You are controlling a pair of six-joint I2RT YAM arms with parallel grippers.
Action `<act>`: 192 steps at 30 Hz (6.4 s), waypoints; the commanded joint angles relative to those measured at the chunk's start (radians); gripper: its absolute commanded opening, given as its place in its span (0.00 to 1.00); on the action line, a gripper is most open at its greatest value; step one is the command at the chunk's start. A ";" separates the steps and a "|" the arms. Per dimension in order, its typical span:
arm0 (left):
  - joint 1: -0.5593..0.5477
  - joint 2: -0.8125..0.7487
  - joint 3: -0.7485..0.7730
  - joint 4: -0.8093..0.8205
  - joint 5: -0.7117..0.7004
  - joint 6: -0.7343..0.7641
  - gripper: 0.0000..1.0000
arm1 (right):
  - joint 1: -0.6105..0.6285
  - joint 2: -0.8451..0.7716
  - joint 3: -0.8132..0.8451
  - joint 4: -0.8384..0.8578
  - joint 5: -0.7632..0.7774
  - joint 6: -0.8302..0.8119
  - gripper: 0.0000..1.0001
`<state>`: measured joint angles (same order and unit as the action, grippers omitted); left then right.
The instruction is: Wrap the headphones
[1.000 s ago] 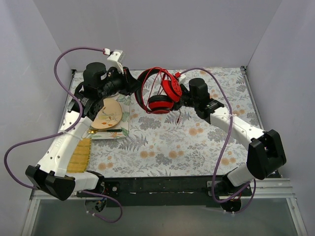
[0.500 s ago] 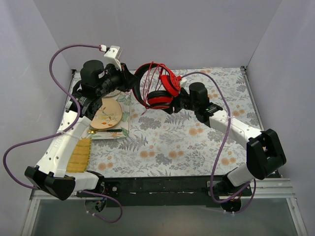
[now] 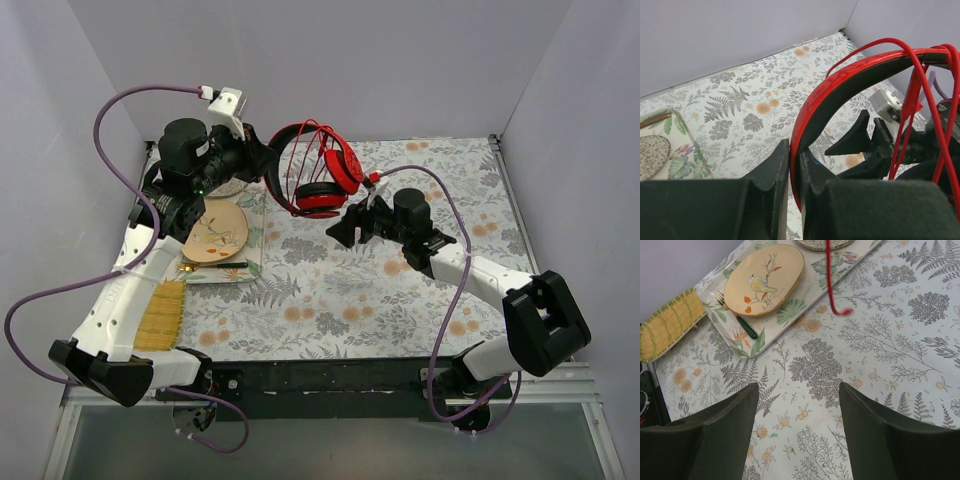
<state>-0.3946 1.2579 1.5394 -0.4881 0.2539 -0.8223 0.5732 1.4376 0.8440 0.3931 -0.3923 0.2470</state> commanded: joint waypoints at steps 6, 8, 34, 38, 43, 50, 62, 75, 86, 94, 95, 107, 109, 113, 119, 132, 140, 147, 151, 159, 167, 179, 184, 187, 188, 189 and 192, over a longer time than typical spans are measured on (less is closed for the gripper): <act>0.000 0.001 0.064 -0.003 0.073 0.046 0.00 | -0.004 -0.030 -0.031 0.369 0.015 0.087 0.75; 0.002 0.000 0.068 -0.006 0.085 0.052 0.00 | -0.003 -0.019 -0.031 0.417 0.033 0.120 0.75; -0.001 0.015 0.133 -0.063 0.168 0.110 0.00 | 0.011 0.041 0.006 0.466 0.053 0.132 0.72; -0.001 0.017 0.136 -0.070 0.176 0.112 0.00 | 0.011 0.056 0.024 0.458 0.046 0.133 0.70; 0.000 0.009 0.142 -0.078 0.177 0.118 0.00 | 0.011 0.050 0.041 0.394 0.081 0.126 0.69; 0.000 0.001 0.139 -0.078 0.173 0.130 0.00 | -0.004 -0.057 -0.017 0.302 0.244 0.081 0.69; 0.000 0.020 0.151 -0.084 0.185 0.126 0.00 | 0.030 -0.065 0.018 0.308 0.148 0.028 0.75; 0.000 0.011 0.133 -0.124 0.206 0.152 0.00 | 0.021 -0.042 0.061 0.293 0.271 0.060 0.01; -0.001 -0.014 0.080 -0.170 0.119 0.256 0.00 | -0.193 -0.223 -0.011 0.225 0.411 0.112 0.01; 0.000 -0.017 0.062 -0.233 0.114 0.316 0.00 | -0.344 -0.264 0.023 0.149 0.367 0.097 0.01; 0.000 -0.018 0.062 -0.237 0.122 0.318 0.00 | -0.354 -0.261 0.035 0.139 0.359 0.091 0.01; 0.000 -0.034 0.065 -0.303 0.364 0.299 0.00 | -0.438 -0.166 0.121 0.052 0.261 0.041 0.01; -0.001 -0.040 0.061 -0.259 0.442 0.240 0.00 | -0.437 -0.148 0.132 0.038 0.215 0.047 0.01; 0.000 -0.075 -0.002 -0.043 0.463 -0.068 0.00 | -0.366 -0.126 0.109 0.023 0.190 0.072 0.01; 0.014 -0.015 -0.031 0.086 0.204 -0.316 0.00 | -0.149 -0.060 0.096 -0.100 0.231 0.090 0.01; 0.094 0.155 -0.127 0.143 -0.241 -0.577 0.00 | 0.120 0.003 0.012 -0.099 0.268 0.253 0.01; 0.091 0.213 -0.338 0.304 -0.422 -0.500 0.00 | 0.223 0.087 0.018 -0.125 0.239 0.301 0.01; 0.069 0.279 -0.475 0.407 -0.501 -0.394 0.00 | 0.289 0.145 0.043 -0.177 0.248 0.282 0.01; 0.033 0.302 -0.519 0.450 -0.524 -0.286 0.00 | 0.292 0.164 0.114 -0.343 0.240 0.209 0.01; -0.013 0.380 -0.545 0.471 -0.525 -0.164 0.00 | 0.294 0.283 0.326 -0.698 0.279 0.008 0.13; -0.013 0.452 -0.541 0.462 -0.473 -0.147 0.00 | 0.297 0.334 0.282 -0.723 0.288 -0.032 0.20; -0.013 0.456 -0.548 0.476 -0.415 -0.126 0.00 | 0.307 0.287 0.231 -0.714 0.311 -0.149 0.28; -0.013 0.460 -0.553 0.479 -0.371 -0.095 0.00 | 0.358 0.163 0.195 -0.662 0.268 -0.314 0.32; -0.013 0.459 -0.562 0.482 -0.355 -0.075 0.00 | 0.367 0.028 0.138 -0.577 0.182 -0.481 0.33; -0.013 0.459 -0.562 0.482 -0.341 -0.066 0.00 | 0.367 -0.036 0.112 -0.548 0.147 -0.605 0.33; -0.013 0.456 -0.562 0.482 -0.335 -0.064 0.00 | 0.367 -0.066 0.089 -0.501 0.080 -0.693 0.33; -0.013 0.454 -0.564 0.482 -0.318 -0.054 0.00 | 0.367 -0.132 0.023 -0.484 -0.012 -0.986 0.38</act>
<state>-0.4080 1.7443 0.9852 -0.0368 -0.1165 -0.9039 0.9413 1.3869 0.9276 -0.1955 -0.2302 -0.2913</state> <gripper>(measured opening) 0.073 0.355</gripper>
